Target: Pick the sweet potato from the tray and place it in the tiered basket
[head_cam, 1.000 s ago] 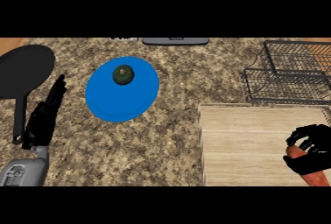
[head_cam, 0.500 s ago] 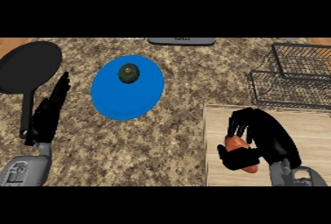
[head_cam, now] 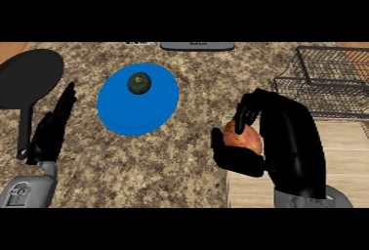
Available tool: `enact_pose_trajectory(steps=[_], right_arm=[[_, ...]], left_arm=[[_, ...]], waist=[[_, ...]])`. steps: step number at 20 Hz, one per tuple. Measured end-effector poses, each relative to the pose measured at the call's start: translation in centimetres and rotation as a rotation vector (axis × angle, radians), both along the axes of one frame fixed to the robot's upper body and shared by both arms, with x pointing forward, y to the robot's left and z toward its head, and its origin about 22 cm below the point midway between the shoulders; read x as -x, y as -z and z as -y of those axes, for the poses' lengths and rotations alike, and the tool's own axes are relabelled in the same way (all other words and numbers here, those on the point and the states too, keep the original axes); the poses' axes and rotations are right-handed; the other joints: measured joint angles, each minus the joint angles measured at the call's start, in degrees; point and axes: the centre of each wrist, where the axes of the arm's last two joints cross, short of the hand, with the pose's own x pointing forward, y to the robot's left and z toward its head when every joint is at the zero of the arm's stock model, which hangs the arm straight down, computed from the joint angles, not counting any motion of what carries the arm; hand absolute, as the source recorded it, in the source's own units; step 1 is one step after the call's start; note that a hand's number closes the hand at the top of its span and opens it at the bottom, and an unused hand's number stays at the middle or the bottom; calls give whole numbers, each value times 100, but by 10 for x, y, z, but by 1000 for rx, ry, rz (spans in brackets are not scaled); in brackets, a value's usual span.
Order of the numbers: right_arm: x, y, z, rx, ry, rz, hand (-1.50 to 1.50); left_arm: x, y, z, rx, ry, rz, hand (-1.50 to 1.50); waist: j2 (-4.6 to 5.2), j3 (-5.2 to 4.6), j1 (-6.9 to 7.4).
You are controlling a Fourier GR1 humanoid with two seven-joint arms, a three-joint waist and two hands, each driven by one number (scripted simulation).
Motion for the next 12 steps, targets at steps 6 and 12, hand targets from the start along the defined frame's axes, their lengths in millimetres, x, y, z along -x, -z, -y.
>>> enact_pose_trajectory(steps=[6,12], right_arm=[[-11,-46,9,77,91,155,150],[-31,-80,38,102,107,150,150]], left_arm=[[4,-5,-2,0,-1,8,0],[5,-5,-5,1,-3,4,0]], waist=[[3,1,-19],[13,5,-29]])
